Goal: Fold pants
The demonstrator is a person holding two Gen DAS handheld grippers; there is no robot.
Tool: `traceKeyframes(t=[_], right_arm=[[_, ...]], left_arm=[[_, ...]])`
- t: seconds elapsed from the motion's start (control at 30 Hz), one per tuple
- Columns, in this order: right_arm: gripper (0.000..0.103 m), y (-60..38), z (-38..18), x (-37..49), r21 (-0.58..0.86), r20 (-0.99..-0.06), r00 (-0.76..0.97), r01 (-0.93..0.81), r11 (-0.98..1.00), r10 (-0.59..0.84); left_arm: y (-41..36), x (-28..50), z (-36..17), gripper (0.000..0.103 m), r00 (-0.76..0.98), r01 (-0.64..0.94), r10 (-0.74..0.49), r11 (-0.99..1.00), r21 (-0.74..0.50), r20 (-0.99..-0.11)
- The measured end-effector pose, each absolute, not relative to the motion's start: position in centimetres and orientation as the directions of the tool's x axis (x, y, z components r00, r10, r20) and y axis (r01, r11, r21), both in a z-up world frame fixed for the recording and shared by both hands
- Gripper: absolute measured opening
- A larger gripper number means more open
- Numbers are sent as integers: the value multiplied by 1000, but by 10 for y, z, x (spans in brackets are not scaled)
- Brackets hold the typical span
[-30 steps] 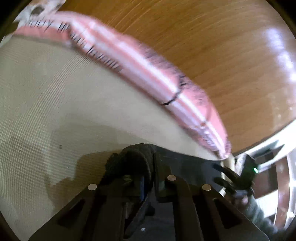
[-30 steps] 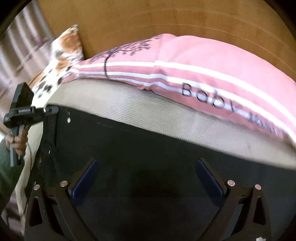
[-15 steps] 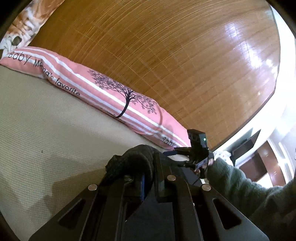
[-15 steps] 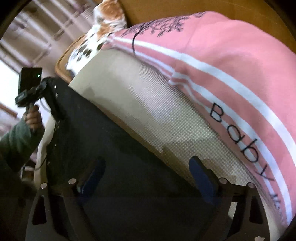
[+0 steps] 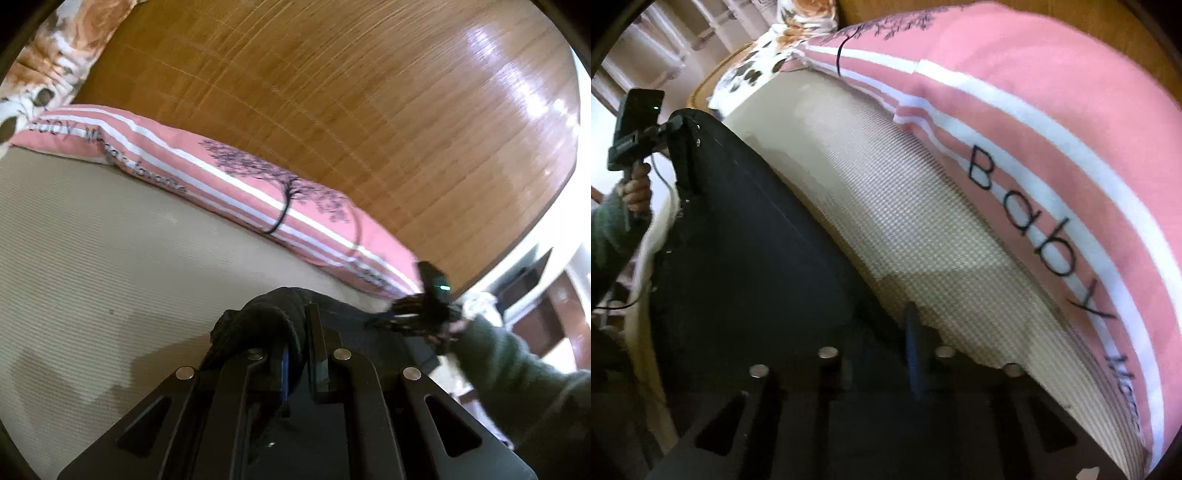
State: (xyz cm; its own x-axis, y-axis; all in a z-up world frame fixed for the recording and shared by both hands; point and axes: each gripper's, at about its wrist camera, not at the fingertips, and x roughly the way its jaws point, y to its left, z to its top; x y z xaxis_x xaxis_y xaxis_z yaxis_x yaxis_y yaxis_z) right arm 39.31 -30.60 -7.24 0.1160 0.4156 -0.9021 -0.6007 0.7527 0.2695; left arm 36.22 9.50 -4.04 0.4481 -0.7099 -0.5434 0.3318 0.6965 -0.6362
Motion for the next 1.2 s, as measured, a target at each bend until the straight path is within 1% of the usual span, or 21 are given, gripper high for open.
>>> traceKeyframes(t=[0.07,0.13,0.27,0.5,0.63,0.8,0.93,1.1,1.2], right_arm=[[11,-302,-63,380,198,-914,180,-586,786,364],[10,-297,-50,363,115,-916,259,-564,818,307],[8,-294,-23,329,-16,-898,388,-503,864,210],[7,-291,20,251,-137,-857,509,-380,915,83],[7,-285,39,202,-144,-839,541,-322,936,57],[7,-273,38,135,-123,-848,527,-283,951,48],[6,-261,20,91,-66,-872,484,-265,962,73],[6,-251,-7,53,-28,-896,435,-250,968,87],[6,-247,-27,38,-13,-911,404,-240,971,87]], left_arm=[[90,362,-42,7,470,320,-668,738,-594,-577],[82,359,-40,7,501,325,-606,793,-514,-618],[67,345,-30,7,546,386,-529,847,-366,-650],[70,299,3,7,552,476,-577,811,-341,-602],[73,256,21,7,539,530,-603,785,-320,-588],[87,196,25,8,486,576,-612,761,-298,-624],[97,152,7,8,414,581,-605,751,-314,-680],[95,112,-31,9,331,609,-523,754,-245,-786],[89,96,-51,9,285,629,-474,749,-210,-833]])
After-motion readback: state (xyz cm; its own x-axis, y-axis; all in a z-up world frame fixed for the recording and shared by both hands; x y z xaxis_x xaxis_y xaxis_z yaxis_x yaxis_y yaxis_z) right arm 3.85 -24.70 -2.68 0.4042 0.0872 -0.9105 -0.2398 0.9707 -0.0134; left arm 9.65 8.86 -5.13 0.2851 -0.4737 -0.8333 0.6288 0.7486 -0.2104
